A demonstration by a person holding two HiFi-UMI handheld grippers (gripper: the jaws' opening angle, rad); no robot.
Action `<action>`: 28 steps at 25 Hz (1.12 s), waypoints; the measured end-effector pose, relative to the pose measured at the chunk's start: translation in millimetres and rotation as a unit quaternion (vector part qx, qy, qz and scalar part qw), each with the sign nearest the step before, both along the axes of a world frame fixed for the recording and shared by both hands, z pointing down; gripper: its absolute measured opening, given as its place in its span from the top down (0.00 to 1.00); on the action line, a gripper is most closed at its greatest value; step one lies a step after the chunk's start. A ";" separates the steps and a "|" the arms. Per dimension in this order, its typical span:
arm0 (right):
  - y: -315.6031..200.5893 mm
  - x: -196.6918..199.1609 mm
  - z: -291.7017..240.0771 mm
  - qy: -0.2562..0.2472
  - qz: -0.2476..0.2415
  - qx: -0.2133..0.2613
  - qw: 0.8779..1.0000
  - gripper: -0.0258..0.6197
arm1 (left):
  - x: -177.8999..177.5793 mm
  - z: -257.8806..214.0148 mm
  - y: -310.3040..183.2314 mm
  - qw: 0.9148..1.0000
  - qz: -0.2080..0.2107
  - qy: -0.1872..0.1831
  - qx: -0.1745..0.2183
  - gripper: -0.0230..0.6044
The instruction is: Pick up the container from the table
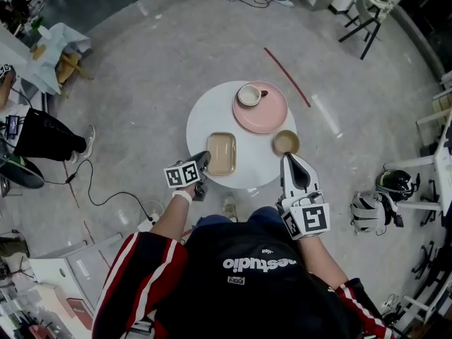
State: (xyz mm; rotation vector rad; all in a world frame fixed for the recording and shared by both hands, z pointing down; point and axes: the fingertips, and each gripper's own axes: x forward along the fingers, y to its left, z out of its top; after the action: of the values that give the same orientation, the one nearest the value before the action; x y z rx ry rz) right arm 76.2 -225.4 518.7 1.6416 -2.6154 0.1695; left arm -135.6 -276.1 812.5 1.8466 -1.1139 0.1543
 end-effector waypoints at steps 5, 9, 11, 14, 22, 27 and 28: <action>0.1 5.0 -7.4 -0.001 -0.001 0.003 1.000 0.93 | 2.5 -25.8 -0.3 1.000 0.002 0.008 0.024 0.87; -3.5 6.9 -11.6 -0.005 -0.002 0.002 1.000 0.93 | -4.8 -59.5 -3.4 0.998 -0.003 0.003 0.060 0.87; -5.8 5.4 -13.7 -0.009 -0.004 0.001 1.000 0.93 | -9.8 -76.8 -6.0 0.997 -0.008 0.002 0.077 0.87; -8.1 2.0 -17.9 -0.014 -0.009 0.003 1.000 0.93 | -16.5 -105.9 -10.0 0.994 -0.016 0.003 0.104 0.87; -8.4 -0.4 -32.6 -0.034 -0.019 0.006 0.999 0.93 | -25.8 -181.9 -0.3 0.986 -0.031 0.000 0.165 0.87; -10.1 -7.7 -43.7 -0.048 -0.029 0.008 0.998 0.94 | -30.8 -231.2 13.4 0.977 -0.038 -0.012 0.210 0.87; -10.4 -9.6 -46.5 -0.054 -0.031 0.006 0.998 0.93 | -31.2 -242.0 16.9 0.975 -0.039 -0.011 0.218 0.87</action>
State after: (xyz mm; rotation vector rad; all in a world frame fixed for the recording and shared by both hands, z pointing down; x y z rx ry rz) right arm 66.6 -235.8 472.2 1.5968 -2.7469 0.2452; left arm -166.8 -259.1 570.5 2.1835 -1.3109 -0.1274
